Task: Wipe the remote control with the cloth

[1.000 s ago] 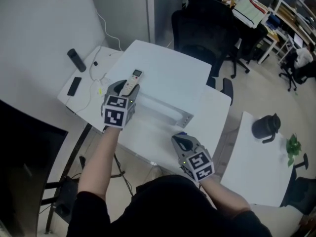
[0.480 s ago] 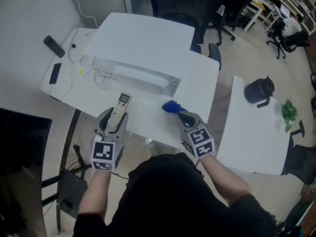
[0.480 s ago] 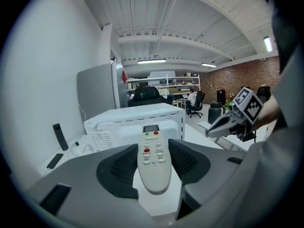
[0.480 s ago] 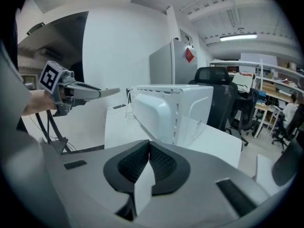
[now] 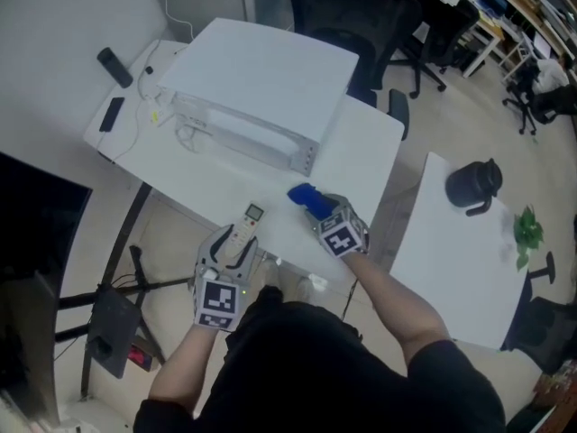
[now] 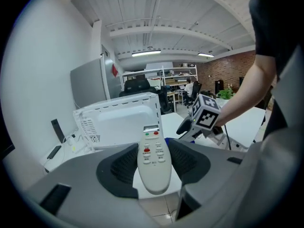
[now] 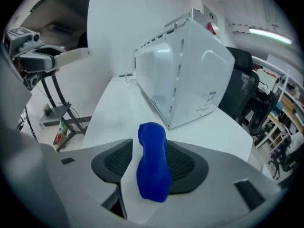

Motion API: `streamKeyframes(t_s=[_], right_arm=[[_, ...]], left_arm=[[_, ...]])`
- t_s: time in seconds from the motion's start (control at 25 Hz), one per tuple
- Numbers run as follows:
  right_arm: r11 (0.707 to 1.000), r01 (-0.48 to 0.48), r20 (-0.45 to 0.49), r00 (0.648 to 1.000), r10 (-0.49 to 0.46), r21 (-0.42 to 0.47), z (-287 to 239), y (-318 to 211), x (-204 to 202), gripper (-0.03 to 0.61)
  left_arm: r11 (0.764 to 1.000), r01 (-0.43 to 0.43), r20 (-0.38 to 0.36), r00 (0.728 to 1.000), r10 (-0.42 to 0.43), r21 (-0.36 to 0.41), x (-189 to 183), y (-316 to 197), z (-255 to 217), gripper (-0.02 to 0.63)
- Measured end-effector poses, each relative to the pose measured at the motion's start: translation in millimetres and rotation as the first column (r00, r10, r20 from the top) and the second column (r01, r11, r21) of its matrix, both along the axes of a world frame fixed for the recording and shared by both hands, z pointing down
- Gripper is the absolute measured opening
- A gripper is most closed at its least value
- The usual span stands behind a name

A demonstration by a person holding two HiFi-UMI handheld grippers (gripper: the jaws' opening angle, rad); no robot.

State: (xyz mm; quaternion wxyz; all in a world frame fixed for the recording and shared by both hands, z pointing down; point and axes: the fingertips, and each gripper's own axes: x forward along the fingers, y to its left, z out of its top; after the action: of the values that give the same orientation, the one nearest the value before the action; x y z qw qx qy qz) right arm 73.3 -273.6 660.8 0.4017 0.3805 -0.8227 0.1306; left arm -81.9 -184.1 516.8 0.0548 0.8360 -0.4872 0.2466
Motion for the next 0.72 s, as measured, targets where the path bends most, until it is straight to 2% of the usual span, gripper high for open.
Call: streamKeyframes(t_s=[0.12,0.28,0.32,0.4,0.52,0.64,0.72], right_arm=[[0.997,0.061,-0.041,0.997,-0.063,-0.038,23,-8,-6,0.225],[0.994,0.062,-0.103,0.992,-0.072,-0.094,47,-19,-3,0.224],[0.992,0.053,-0.111,0.992,-0.066,-0.110,51,-19,-1,0.180],[0.992,0.033,-0.105,0.993,-0.046,-0.126,50,-15,-1,0.150],[0.997,0.010,-0.029,0.999,-0.012,-0.081,18,-4,-11,0.133],[1.000,-0.001,0.130,0.992,-0.003,0.025,-46,20,-34,0.130],[0.995,0.017,0.242,0.970,-0.041,0.101,-100,46,-57,0.130]], left_arm=[[1.000,0.029,0.028,0.999,-0.029,-0.007,12,9,5,0.199],[0.999,0.042,0.080,0.996,-0.042,0.004,18,14,3,0.201],[0.999,0.040,0.091,0.995,-0.041,0.007,19,15,3,0.201],[0.999,0.034,0.110,0.993,-0.036,0.013,18,18,1,0.200],[0.999,0.009,0.145,0.989,-0.013,0.031,10,23,-2,0.201],[0.998,-0.044,0.190,0.981,0.033,0.055,-2,26,-3,0.200],[0.992,-0.095,0.238,0.968,0.075,0.077,-12,27,-5,0.201]])
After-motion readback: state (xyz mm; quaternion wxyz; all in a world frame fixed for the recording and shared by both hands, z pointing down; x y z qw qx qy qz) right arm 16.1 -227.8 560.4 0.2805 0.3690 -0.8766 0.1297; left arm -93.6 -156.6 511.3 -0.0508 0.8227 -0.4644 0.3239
